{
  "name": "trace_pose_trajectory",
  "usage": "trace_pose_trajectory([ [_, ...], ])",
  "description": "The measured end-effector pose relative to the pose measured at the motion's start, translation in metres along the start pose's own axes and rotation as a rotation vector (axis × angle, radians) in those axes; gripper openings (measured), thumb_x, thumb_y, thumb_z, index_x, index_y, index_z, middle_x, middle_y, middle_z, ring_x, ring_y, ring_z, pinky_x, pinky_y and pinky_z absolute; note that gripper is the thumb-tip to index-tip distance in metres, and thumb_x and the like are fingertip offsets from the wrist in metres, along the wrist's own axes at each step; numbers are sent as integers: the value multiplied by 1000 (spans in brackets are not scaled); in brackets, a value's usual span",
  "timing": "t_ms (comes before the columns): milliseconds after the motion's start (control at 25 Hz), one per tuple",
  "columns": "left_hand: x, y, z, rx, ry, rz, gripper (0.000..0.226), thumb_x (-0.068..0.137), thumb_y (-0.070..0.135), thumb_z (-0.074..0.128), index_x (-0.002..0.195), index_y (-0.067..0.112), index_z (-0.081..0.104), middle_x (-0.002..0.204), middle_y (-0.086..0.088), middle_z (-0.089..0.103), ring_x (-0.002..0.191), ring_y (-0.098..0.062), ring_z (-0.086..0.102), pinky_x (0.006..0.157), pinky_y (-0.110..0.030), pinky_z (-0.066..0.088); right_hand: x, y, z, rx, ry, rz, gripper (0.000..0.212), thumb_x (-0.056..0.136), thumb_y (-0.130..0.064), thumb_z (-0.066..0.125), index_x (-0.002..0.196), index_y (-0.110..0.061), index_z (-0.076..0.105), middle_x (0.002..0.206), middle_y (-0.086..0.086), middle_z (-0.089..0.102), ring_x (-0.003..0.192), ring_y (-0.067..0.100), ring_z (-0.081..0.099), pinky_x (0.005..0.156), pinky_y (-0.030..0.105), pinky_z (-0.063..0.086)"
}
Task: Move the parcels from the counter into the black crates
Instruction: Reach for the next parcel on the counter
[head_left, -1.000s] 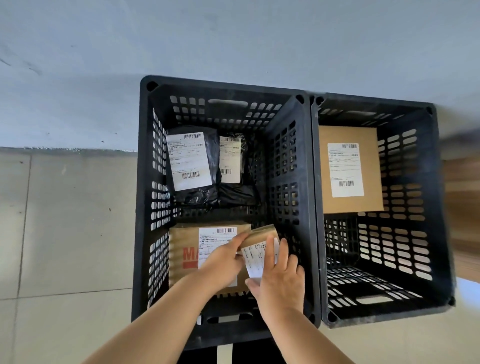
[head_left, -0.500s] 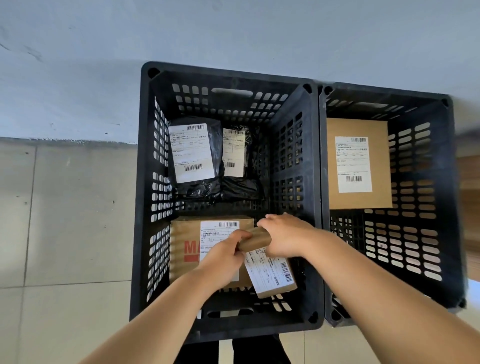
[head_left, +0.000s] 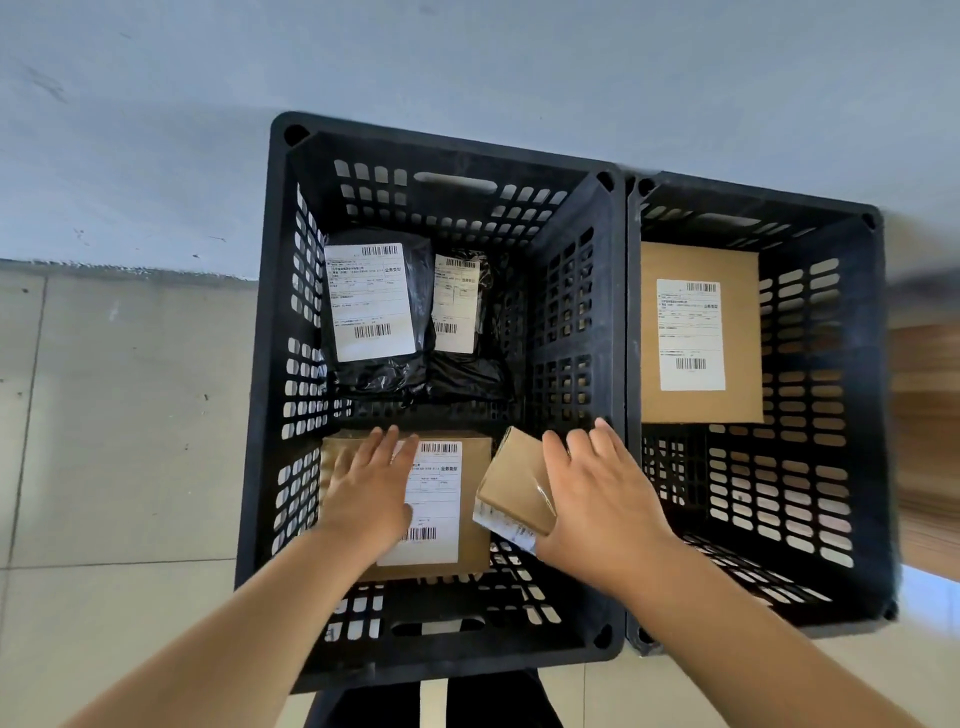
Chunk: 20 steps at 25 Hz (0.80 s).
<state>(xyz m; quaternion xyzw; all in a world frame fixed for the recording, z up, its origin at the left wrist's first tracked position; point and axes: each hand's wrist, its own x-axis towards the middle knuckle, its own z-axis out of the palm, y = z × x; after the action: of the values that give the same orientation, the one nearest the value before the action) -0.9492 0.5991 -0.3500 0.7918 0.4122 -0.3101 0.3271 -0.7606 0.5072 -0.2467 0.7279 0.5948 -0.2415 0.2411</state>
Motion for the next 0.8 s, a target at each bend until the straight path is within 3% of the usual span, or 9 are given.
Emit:
trace_pose_trajectory([
  [120,4,-8,2,114,10,50,82,91,16,54,153,22,0,161,-1,0,148,-20,-3,120,-46,5,-10,-6,19,-30,103,-1,96,35,-46,86,117,-2,63,87,8,58,86,28,58,113,47,28],
  [240,6,-9,-2,116,21,68,78,91,12,52,153,20,6,161,-1,8,148,-21,3,120,-44,9,-17,-10,29,-55,71,-51,88,35,-34,85,116,-6,61,87,6,56,86,27,57,114,48,29],
  [360,7,-13,-3,129,15,46,78,90,13,52,153,20,5,160,-2,9,148,-21,4,120,-45,10,-20,-10,31,-60,149,28,90,39,-49,80,116,-5,62,81,5,55,79,26,58,114,48,27],
  [520,5,-16,-5,145,-33,51,83,90,15,54,153,20,-1,161,-2,3,148,-21,-1,119,-49,10,-23,-14,38,-72,149,71,120,43,-65,74,145,-13,39,70,12,52,75,34,54,112,57,22],
  [640,3,-9,-9,193,-51,42,82,91,18,52,153,18,-2,161,-6,-3,148,-24,-5,118,-53,9,-20,-19,42,-132,138,70,117,49,-76,61,146,-14,39,61,13,50,73,35,53,115,60,16],
  [720,-4,5,-8,130,9,64,74,93,19,51,153,20,8,160,-6,7,147,-25,6,118,-47,16,-21,-21,37,-144,96,92,115,57,-81,46,146,-9,36,60,12,52,78,36,54,116,59,11],
  [800,-13,23,2,-185,13,122,63,94,23,52,149,30,23,151,3,27,134,-19,36,107,-35,40,-23,-23,29,-159,-2,132,118,66,-84,34,151,-5,16,74,11,60,95,36,53,117,57,-2],
])
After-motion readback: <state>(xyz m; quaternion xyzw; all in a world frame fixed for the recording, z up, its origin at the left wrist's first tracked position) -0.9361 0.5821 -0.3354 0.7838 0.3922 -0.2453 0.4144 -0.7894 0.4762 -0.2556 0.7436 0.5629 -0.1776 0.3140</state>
